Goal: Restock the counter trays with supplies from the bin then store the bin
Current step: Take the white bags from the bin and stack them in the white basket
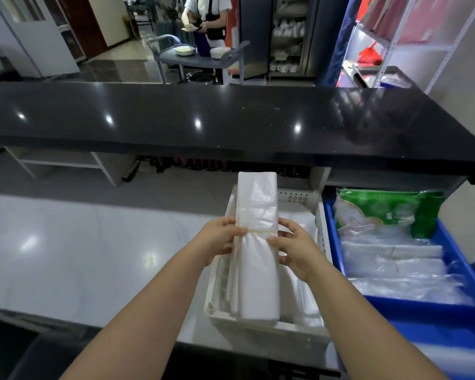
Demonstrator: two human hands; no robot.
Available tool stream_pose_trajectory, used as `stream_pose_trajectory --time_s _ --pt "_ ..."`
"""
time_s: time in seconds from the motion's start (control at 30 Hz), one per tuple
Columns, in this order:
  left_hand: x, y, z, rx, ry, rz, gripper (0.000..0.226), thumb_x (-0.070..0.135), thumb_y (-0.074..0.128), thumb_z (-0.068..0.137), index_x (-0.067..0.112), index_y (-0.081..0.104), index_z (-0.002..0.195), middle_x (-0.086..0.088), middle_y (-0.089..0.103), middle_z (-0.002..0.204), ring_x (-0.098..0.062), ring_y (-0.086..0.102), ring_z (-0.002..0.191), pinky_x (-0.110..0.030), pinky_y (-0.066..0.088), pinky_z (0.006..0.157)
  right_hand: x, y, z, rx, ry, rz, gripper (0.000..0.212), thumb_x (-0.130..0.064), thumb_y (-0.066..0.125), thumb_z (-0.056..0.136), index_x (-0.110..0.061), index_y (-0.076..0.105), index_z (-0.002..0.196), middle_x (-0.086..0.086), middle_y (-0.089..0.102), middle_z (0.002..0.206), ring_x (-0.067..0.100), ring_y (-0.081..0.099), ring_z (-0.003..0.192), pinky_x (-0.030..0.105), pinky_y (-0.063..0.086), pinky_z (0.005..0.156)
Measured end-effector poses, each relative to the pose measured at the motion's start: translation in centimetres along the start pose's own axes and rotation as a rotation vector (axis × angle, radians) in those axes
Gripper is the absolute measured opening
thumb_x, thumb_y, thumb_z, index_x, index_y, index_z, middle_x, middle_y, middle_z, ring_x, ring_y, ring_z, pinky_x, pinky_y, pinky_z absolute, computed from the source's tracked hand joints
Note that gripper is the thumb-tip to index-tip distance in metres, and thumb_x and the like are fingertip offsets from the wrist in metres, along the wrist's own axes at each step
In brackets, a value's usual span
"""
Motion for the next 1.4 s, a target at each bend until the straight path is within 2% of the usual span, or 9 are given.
stream_pose_trajectory --time_s 0.13,0.2,0.33,0.6,0.73,0.87,0.97,1.2,1.4 --pt "0.7 -1.7 2.1 0.169 0.081 0.261 0.015 0.026 0.079 0.075 0.028 0.065 0.078 0.006 0.07 0.079 -0.006 0.065 0.069 -0.015 0.047 0.055 0.8 0.6 1.5 0.101 0.048 0.021 0.052 0.009 0.063 0.08 -0.024 0.056 0.119 0.011 0.068 0.108 0.028 0.067 0.096 0.051 0.054 0.083" --pt "0.5 -2.2 3.0 0.219 0.123 0.462 0.019 0.036 0.078 0.072 0.022 0.065 0.074 0.006 0.064 0.073 -0.009 0.06 0.064 -0.02 0.045 0.056 1.3 0.8 2.0 0.143 0.076 0.003 0.052 0.009 0.062 0.08 -0.023 0.055 0.12 0.011 0.068 0.106 0.027 0.068 0.088 0.045 0.056 0.074" --pt "0.5 -3.5 3.7 0.296 0.291 0.761 0.032 0.046 0.074 0.072 0.023 0.072 0.094 0.01 0.059 0.081 -0.014 0.056 0.083 -0.03 0.049 0.07 2.7 1.3 3.0 0.179 0.115 -0.029 0.054 0.009 0.063 0.08 -0.02 0.052 0.124 0.016 0.065 0.109 0.025 0.063 0.074 0.028 0.047 0.05" --pt "1.3 -3.8 4.0 0.276 0.531 0.99 0.036 0.04 0.063 0.081 0.033 0.059 0.116 0.008 0.059 0.106 -0.017 0.05 0.105 -0.037 0.041 0.09 2.2 2.9 3.7 0.213 -0.077 -0.72 0.039 -0.024 0.077 0.071 -0.03 0.054 0.102 -0.012 0.061 0.096 0.006 0.062 0.079 0.023 0.049 0.063" --pt "1.3 -3.0 4.4 0.246 0.537 1.092 0.04 0.04 0.057 0.083 0.033 0.054 0.123 0.007 0.058 0.112 -0.019 0.049 0.109 -0.039 0.038 0.092 1.1 3.8 3.9 0.204 -0.165 -1.116 0.058 -0.029 0.072 0.076 -0.021 0.046 0.128 -0.003 0.045 0.125 0.018 0.053 0.107 0.03 0.048 0.082" --pt "1.3 -2.9 4.5 0.259 0.538 1.127 0.038 0.039 0.054 0.086 0.032 0.054 0.123 0.006 0.058 0.115 -0.02 0.049 0.111 -0.039 0.036 0.094 0.9 4.7 3.8 0.145 -0.208 -1.302 0.044 -0.029 0.067 0.081 -0.02 0.052 0.121 -0.001 0.04 0.127 0.019 0.049 0.106 0.031 0.047 0.076" --pt "1.6 -3.4 4.0 0.311 0.55 1.207 0.038 0.037 0.051 0.087 0.032 0.052 0.125 0.006 0.056 0.119 -0.02 0.047 0.114 -0.039 0.03 0.097 0.2 5.4 3.3 0.163 -0.328 -1.423 0.043 -0.028 0.064 0.083 -0.021 0.052 0.124 0.0 0.043 0.132 0.022 0.043 0.117 0.033 0.043 0.086" --pt "1.1 -6.2 0.2 0.516 0.474 1.286 0.04 0.032 0.05 0.086 0.03 0.051 0.126 0.004 0.054 0.12 -0.021 0.049 0.111 -0.038 0.029 0.094 -2.9 11.0 0.4 0.072 -0.781 -1.461 0.032 -0.008 0.064 0.08 -0.013 0.064 0.113 0.002 0.063 0.112 0.027 0.054 0.106 0.038 0.042 0.089" --pt "-3.1 -10.8 -6.5 0.725 0.228 1.212 0.042 0.034 0.05 0.088 0.03 0.048 0.129 0.004 0.054 0.125 -0.021 0.047 0.114 -0.037 0.031 0.094 -1.9 17.4 -2.4 -0.204 -0.987 -1.502 0.032 -0.011 0.07 0.078 -0.013 0.066 0.109 0.005 0.066 0.104 0.03 0.057 0.098 0.043 0.046 0.081"
Point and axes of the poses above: each hand's wrist, its own z-axis towards the middle knuckle, its own y-axis out of the palm, x = y × z, the point moved 6 cm from there along z, towards the middle knuckle
